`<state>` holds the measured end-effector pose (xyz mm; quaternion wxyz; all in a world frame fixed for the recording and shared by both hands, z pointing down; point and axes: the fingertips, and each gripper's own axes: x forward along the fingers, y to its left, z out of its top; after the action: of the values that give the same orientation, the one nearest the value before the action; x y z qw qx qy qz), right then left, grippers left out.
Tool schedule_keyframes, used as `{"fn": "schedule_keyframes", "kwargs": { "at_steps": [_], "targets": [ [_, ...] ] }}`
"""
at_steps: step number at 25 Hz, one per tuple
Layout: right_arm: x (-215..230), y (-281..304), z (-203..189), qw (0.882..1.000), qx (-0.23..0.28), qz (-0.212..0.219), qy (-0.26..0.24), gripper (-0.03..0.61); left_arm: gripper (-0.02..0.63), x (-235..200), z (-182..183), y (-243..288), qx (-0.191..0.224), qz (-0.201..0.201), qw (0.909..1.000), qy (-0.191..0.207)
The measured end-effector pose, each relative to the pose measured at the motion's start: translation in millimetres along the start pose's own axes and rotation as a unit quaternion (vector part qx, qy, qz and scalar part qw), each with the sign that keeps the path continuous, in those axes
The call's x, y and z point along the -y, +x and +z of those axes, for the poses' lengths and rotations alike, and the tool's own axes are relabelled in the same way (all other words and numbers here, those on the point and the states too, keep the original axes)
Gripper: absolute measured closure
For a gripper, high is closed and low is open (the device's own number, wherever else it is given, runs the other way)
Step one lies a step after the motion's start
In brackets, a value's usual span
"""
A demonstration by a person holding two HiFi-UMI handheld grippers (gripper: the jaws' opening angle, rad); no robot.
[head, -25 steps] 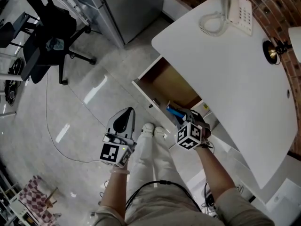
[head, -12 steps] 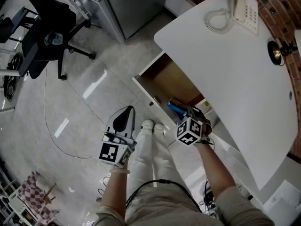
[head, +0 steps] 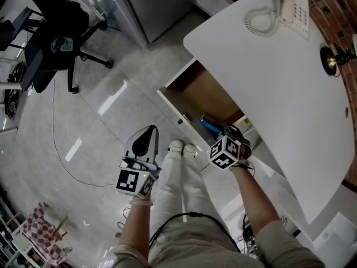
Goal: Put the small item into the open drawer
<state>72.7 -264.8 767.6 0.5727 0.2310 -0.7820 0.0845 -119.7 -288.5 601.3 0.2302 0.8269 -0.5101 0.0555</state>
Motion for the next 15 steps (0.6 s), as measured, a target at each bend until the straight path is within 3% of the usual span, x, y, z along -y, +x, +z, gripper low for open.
{"fn": "schedule_keyframes", "kwargs": {
  "at_steps": [15],
  "targets": [
    [-2.8,1.7,-5.2,1.000,0.007,0.000,0.025,0.483,0.609,-0.4,-5.2,5.8,-0.005,-0.003,1.0000,-0.007]
  ]
}}
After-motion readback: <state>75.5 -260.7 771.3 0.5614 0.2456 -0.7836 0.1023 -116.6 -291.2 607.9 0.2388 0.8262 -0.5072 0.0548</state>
